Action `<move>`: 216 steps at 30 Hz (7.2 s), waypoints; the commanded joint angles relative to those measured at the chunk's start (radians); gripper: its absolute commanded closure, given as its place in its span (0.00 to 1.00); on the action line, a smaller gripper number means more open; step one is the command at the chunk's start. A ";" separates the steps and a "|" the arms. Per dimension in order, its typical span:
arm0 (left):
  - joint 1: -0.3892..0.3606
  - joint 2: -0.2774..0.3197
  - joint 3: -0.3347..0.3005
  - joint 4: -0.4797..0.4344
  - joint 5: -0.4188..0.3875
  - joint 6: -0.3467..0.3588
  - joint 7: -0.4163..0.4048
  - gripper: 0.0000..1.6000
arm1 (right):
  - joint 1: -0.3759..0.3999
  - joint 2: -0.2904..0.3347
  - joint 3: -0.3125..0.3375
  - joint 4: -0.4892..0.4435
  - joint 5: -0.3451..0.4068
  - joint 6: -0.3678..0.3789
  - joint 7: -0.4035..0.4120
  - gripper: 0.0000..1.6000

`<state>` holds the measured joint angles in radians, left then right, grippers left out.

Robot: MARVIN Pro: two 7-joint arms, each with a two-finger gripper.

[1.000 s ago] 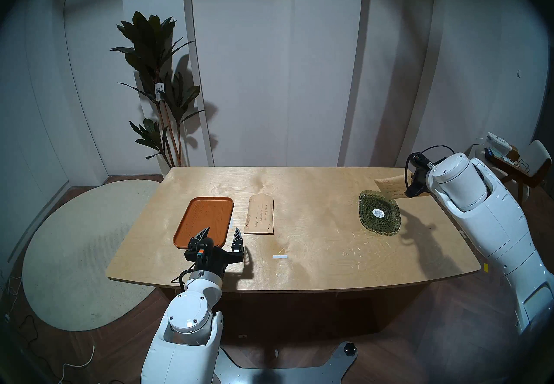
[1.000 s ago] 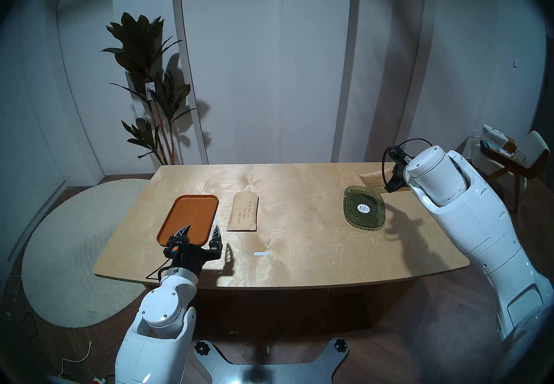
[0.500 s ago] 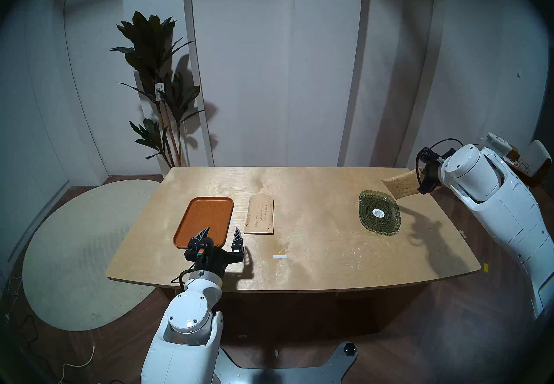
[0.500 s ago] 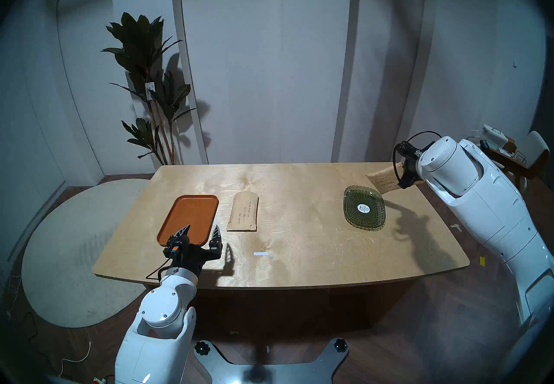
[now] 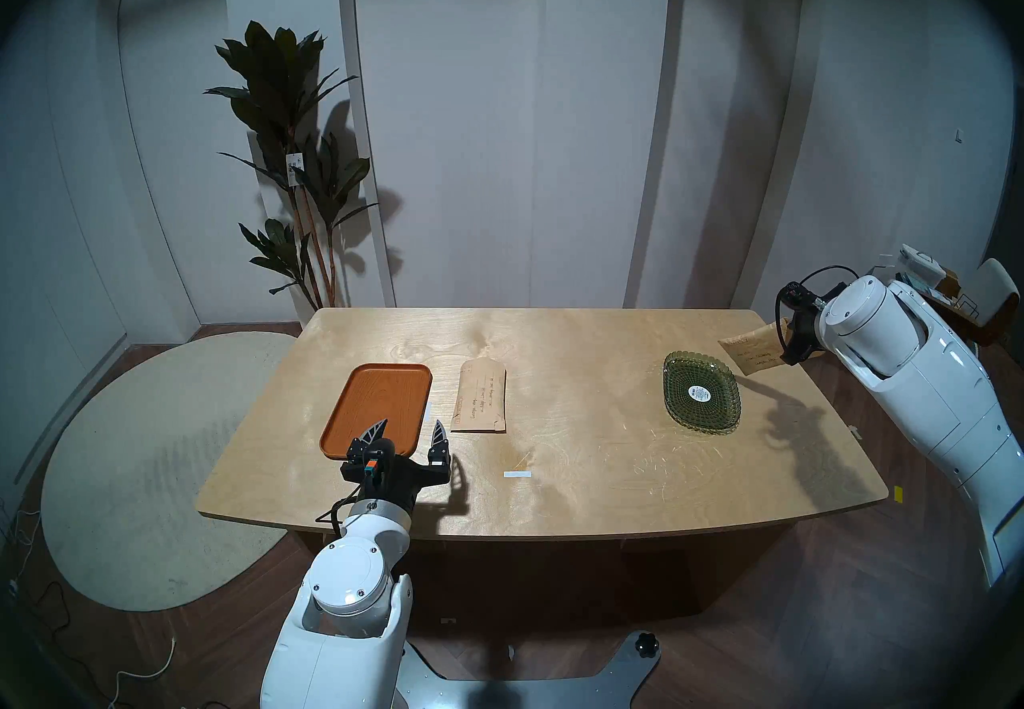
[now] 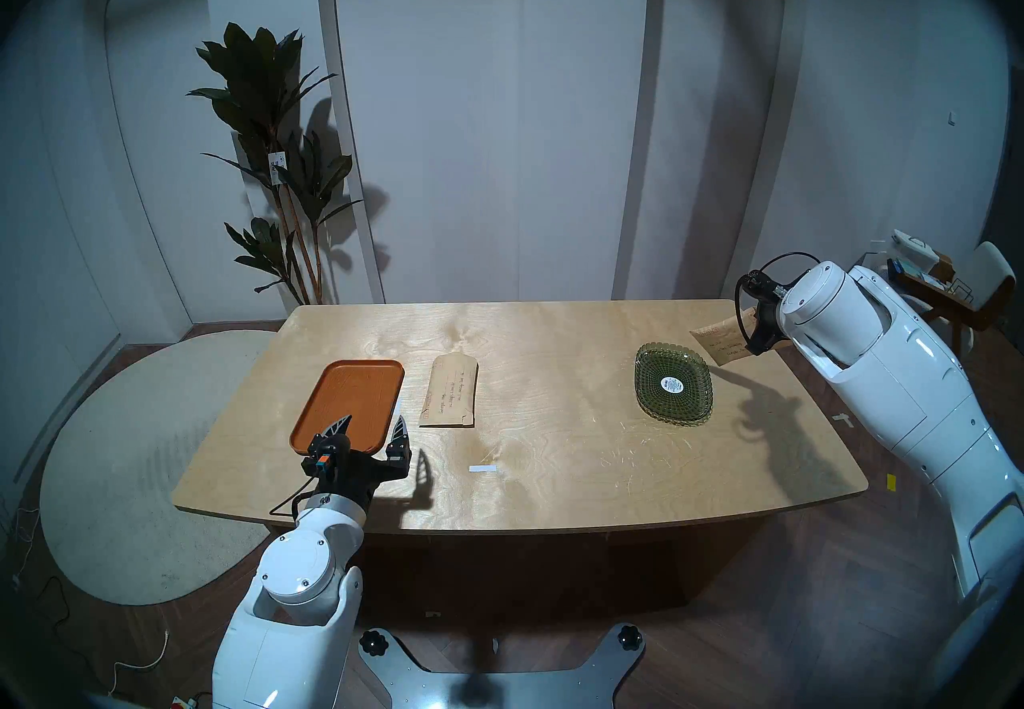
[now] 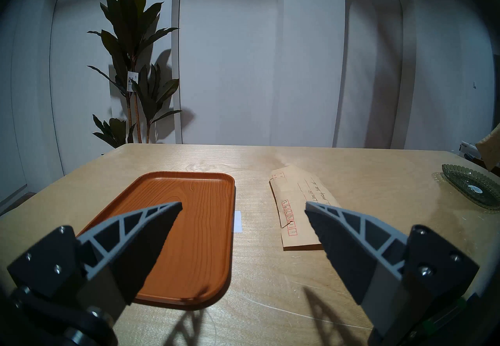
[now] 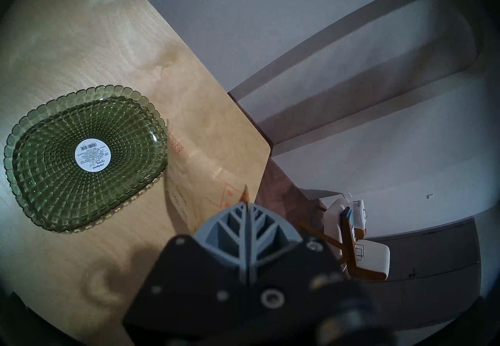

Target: Sort the mail into the trays, one tray per recipient

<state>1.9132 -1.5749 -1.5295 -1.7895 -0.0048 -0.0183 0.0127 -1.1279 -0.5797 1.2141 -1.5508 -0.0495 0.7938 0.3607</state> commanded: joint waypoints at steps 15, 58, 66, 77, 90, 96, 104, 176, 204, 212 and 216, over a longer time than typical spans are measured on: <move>-0.006 0.000 -0.002 -0.021 0.000 -0.005 0.001 0.00 | 0.216 -0.131 -0.062 0.115 -0.074 -0.038 -0.022 1.00; -0.005 0.000 -0.002 -0.024 -0.001 -0.004 0.001 0.00 | 0.208 -0.192 -0.129 0.138 -0.104 0.026 -0.037 1.00; -0.005 0.000 -0.002 -0.024 -0.001 -0.004 0.001 0.00 | 0.184 -0.199 -0.112 0.147 -0.091 0.018 -0.049 1.00; -0.005 0.000 -0.002 -0.024 -0.001 -0.004 0.001 0.00 | 0.161 -0.201 -0.098 0.143 -0.069 0.021 -0.068 1.00; -0.005 0.000 -0.002 -0.023 -0.001 -0.004 0.001 0.00 | 0.148 -0.178 -0.083 0.098 -0.056 0.037 -0.084 1.00; -0.005 0.000 -0.002 -0.023 -0.001 -0.004 0.001 0.00 | 0.124 -0.163 -0.076 0.043 -0.051 0.063 -0.087 1.00; -0.005 0.000 -0.002 -0.024 -0.001 -0.004 0.001 0.00 | 0.071 -0.150 -0.055 -0.017 -0.042 0.096 -0.108 1.00; -0.005 0.000 -0.002 -0.023 -0.001 -0.004 0.001 0.00 | -0.087 -0.170 -0.168 -0.038 -0.021 0.054 -0.112 1.00; -0.008 0.000 -0.001 -0.016 0.000 -0.005 0.001 0.00 | -0.143 -0.325 -0.036 -0.299 0.166 0.091 -0.146 0.00; -0.009 0.000 -0.001 -0.016 0.000 -0.005 0.001 0.00 | -0.161 -0.417 0.037 -0.405 0.307 0.109 -0.193 0.00; -0.008 0.000 -0.001 -0.018 0.000 -0.006 0.001 0.00 | -0.189 -0.459 0.100 -0.431 0.359 0.104 -0.279 0.00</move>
<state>1.9128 -1.5749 -1.5294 -1.7866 -0.0048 -0.0183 0.0126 -1.2886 -0.9346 1.2160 -1.9049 0.2369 0.8954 0.1857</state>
